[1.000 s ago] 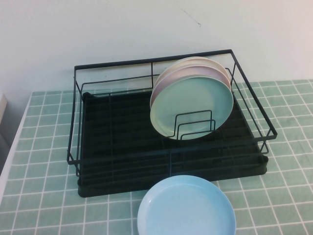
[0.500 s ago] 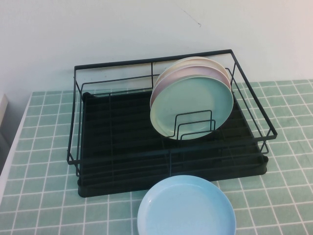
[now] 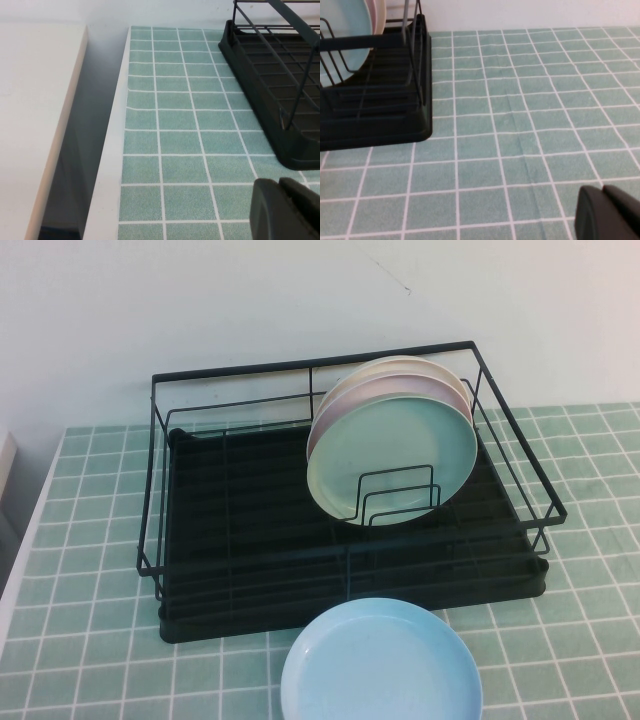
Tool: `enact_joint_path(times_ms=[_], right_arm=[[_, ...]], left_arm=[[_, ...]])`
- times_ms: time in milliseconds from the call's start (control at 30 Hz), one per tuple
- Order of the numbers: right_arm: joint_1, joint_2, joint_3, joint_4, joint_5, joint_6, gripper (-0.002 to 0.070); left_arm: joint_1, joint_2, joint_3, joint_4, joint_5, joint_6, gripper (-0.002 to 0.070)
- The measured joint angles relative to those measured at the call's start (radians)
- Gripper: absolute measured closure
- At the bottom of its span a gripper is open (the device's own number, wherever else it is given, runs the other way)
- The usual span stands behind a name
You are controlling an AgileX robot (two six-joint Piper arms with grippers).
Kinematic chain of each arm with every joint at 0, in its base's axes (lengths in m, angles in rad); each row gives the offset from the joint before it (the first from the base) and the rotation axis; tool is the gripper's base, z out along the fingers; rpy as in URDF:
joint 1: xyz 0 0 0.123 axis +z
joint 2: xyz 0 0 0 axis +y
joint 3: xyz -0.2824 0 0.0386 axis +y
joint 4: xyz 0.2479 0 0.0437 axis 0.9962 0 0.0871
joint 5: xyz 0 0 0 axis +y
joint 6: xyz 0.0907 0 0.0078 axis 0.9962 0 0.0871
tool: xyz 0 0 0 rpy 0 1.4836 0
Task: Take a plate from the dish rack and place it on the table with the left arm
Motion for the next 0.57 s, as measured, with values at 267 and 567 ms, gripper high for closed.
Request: enact_joint_path(times_ms=[267, 567], right_arm=[[0.0, 0.0, 0.0, 0.0, 0.0, 0.0, 0.068], [0.0, 0.0, 0.0, 0.0, 0.0, 0.0, 0.068]], left_arm=[[0.0, 0.0, 0.0, 0.0, 0.0, 0.001, 0.0678], [0.0, 0.0, 0.0, 0.0, 0.0, 0.001, 0.0678]])
